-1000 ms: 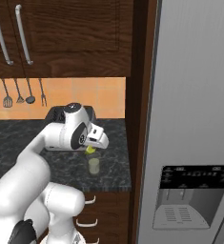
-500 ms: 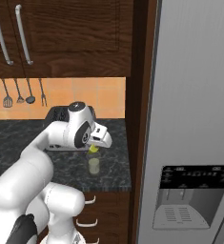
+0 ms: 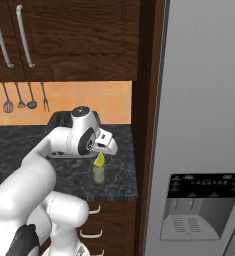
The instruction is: Grab a lemon wedge from the fridge and one ice cube from the ice bowl, and put them in the glass of lemonade.
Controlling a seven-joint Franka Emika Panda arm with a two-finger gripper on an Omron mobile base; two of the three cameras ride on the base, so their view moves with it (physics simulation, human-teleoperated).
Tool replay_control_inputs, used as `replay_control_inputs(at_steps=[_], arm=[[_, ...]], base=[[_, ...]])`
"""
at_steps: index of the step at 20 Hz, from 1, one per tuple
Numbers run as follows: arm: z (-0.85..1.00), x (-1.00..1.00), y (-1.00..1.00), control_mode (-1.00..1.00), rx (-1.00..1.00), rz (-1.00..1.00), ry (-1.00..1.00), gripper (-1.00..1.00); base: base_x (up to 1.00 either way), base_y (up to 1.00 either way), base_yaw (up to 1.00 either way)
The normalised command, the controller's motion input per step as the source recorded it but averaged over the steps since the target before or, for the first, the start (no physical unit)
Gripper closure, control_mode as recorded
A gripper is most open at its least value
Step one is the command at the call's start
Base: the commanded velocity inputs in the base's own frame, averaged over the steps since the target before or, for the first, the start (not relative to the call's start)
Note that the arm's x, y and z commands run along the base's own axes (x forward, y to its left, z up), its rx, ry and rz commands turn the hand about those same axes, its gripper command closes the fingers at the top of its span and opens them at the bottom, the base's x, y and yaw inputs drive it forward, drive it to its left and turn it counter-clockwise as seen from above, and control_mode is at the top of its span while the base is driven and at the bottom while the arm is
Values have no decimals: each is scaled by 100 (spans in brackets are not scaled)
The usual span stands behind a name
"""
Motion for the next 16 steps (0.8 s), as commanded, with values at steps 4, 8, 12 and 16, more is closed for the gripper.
replay_control_inputs(at_steps=[4,8,12,16], arm=[[0,0,0,-100,0,0,0,-100],[0,-17,0,-100,0,0,0,-100],[0,-24,2,-100,0,1,-1,-100],[5,-37,13,-100,2,7,-5,-100]], base=[[0,0,0],[0,0,0],[0,0,0],[0,0,0]])
